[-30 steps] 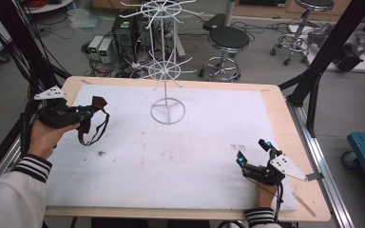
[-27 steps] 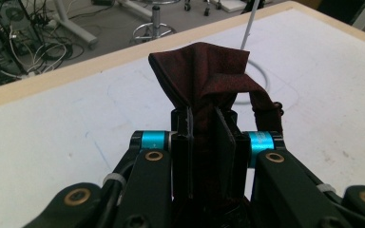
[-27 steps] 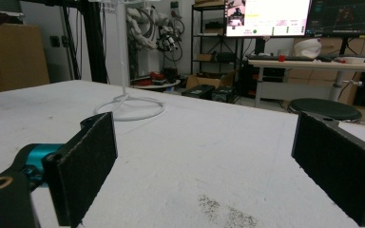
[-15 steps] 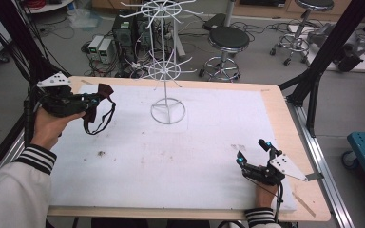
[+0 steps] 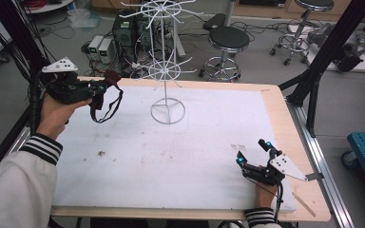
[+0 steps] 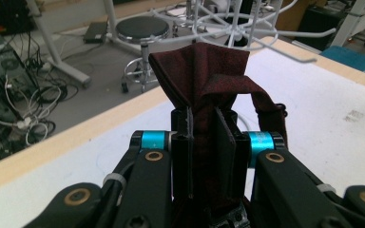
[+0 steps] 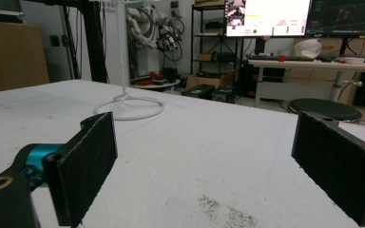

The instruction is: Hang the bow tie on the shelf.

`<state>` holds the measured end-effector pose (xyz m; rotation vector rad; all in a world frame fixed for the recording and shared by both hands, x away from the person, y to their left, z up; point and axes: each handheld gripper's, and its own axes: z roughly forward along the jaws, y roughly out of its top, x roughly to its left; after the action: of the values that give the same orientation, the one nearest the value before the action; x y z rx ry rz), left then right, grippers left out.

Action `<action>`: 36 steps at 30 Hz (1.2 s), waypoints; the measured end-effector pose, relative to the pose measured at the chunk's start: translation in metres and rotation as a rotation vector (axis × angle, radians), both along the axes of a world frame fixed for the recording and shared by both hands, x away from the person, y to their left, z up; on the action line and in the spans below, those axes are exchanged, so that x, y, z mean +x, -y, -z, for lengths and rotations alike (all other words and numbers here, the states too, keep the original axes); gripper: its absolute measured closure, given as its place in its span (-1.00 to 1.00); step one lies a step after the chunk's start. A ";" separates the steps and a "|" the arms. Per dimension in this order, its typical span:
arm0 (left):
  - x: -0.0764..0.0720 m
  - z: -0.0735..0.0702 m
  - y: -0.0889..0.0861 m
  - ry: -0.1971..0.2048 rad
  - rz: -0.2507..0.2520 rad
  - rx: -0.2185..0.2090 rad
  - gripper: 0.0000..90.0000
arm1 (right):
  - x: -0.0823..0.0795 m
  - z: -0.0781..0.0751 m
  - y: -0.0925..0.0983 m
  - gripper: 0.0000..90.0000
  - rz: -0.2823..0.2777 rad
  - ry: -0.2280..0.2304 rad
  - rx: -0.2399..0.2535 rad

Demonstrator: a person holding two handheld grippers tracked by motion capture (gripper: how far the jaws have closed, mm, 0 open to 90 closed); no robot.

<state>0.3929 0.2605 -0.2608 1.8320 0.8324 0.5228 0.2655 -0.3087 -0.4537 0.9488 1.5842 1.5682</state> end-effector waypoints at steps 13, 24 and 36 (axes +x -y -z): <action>0.023 -0.009 0.016 0.030 0.025 -0.024 0.72 | 0.000 0.000 0.000 -0.84 0.002 0.002 -0.005; 0.041 -0.003 0.030 0.029 0.044 -0.046 0.72 | 0.000 0.000 0.000 -0.84 0.000 0.004 -0.004; 0.055 0.011 0.041 0.006 0.040 -0.058 0.72 | 0.000 0.000 0.000 -0.84 0.001 0.006 -0.009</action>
<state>0.4474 0.2193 -0.2714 1.7892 0.7976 0.4742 0.2656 -0.3085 -0.4537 0.9386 1.5850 1.5612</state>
